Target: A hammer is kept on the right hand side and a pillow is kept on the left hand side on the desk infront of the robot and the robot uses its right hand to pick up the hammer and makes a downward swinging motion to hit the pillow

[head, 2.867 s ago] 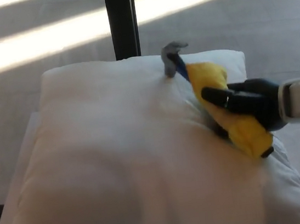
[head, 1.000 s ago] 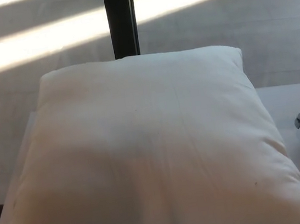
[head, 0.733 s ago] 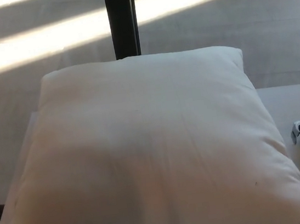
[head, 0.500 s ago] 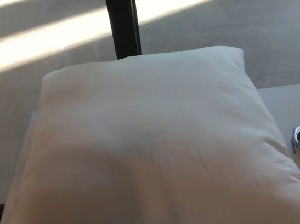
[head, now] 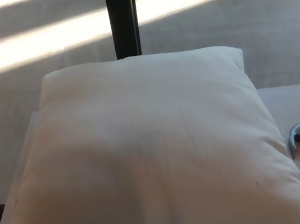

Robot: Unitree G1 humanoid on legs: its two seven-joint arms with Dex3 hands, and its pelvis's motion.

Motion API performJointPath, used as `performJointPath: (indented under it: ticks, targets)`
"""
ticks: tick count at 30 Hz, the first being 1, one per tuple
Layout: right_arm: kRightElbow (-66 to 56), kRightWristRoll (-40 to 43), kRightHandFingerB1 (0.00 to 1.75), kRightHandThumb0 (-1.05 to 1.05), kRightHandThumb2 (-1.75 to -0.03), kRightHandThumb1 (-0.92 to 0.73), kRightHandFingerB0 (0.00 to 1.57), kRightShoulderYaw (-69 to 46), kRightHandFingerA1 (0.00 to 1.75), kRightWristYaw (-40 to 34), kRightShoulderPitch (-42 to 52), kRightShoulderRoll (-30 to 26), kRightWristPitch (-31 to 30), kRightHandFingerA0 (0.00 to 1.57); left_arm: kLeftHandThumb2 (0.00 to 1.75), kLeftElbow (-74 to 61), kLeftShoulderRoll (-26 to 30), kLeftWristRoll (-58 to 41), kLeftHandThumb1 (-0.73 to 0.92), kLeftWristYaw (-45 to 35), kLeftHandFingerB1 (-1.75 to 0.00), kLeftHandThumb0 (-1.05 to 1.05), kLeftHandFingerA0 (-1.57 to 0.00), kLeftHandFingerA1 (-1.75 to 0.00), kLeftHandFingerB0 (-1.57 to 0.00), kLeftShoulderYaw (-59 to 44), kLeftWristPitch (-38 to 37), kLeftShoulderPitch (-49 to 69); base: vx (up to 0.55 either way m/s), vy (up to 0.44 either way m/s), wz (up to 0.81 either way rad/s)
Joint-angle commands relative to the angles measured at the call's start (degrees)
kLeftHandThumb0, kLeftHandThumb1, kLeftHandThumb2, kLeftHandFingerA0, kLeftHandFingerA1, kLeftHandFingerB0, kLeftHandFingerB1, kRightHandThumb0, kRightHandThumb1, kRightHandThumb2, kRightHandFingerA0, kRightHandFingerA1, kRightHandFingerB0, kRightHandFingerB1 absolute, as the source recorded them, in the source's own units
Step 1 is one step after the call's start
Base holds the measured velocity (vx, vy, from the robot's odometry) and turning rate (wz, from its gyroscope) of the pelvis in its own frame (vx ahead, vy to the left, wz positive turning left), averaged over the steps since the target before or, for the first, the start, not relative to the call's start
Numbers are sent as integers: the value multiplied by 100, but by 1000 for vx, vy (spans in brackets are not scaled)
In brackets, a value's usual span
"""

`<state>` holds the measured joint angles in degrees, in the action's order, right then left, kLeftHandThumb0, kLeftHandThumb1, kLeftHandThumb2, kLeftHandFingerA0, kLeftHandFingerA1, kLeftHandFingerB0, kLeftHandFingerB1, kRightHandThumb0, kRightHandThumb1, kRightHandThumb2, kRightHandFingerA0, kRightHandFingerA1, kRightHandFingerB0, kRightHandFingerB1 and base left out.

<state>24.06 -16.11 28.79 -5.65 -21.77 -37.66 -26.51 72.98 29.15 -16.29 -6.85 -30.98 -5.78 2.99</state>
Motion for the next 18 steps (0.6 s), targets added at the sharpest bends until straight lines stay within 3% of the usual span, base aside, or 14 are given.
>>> performJointPath:
  ticks: [1,6,7,10,11,12,13,14,16,18]
  targets:
    - [-276,-525,0,-105,-67,-87,0,-149,0,315,189,-465,594,0,62,34,68,-35,74,-6,-47,-74,-74,-61,-69,-41,-37,29,0,0,0]
    - [-714,-400,0,-105,-68,-88,0,-623,0,756,303,-703,373,0,62,18,51,-87,73,-11,-49,-73,-72,-59,-69,-111,-25,23,0,0,0]
    - [-723,-192,0,-105,-96,-70,0,-1020,0,676,406,-767,499,0,62,17,54,-81,73,-15,-49,-73,-73,-59,-69,-113,-29,26,0,0,0]
    - [-765,11,3,-101,-93,-62,0,-1674,0,639,587,-719,694,0,62,6,55,-89,72,-23,-49,-73,-73,-60,-69,-135,-34,22,0,0,0]
    - [-714,102,0,-103,-109,-67,0,-1897,14,676,611,-745,748,0,62,8,70,-23,73,19,-47,-75,-74,-59,-69,-79,-27,24,0,0,0]
    - [-748,227,0,-103,-109,-66,0,-2235,12,687,633,-713,613,0,62,27,82,-29,73,71,-47,-74,-77,-60,-71,-93,10,5,0,0,0]
    - [-763,435,3,-100,-93,-61,0,-2635,0,603,743,-695,809,0,62,21,83,-34,73,45,-47,-74,-75,-59,-71,-94,7,12,0,0,0]
    - [-714,612,0,-104,-107,-65,0,-2992,14,587,830,-698,975,0,62,25,75,-105,73,-35,-49,-73,-73,-60,-69,-157,8,7,0,0,0]
    - [-444,1266,11,-96,-98,-60,13,-4144,8,428,1106,-618,1803,0,62,25,86,-112,73,-97,-49,-73,-69,-61,-68,-160,25,10,0,0,0]
    - [-453,1378,18,-97,-97,-61,7,-4539,3,401,1196,-560,1863,0,62,30,105,-28,74,-72,-48,-73,-69,-58,-66,-90,-36,-13,0,0,0]
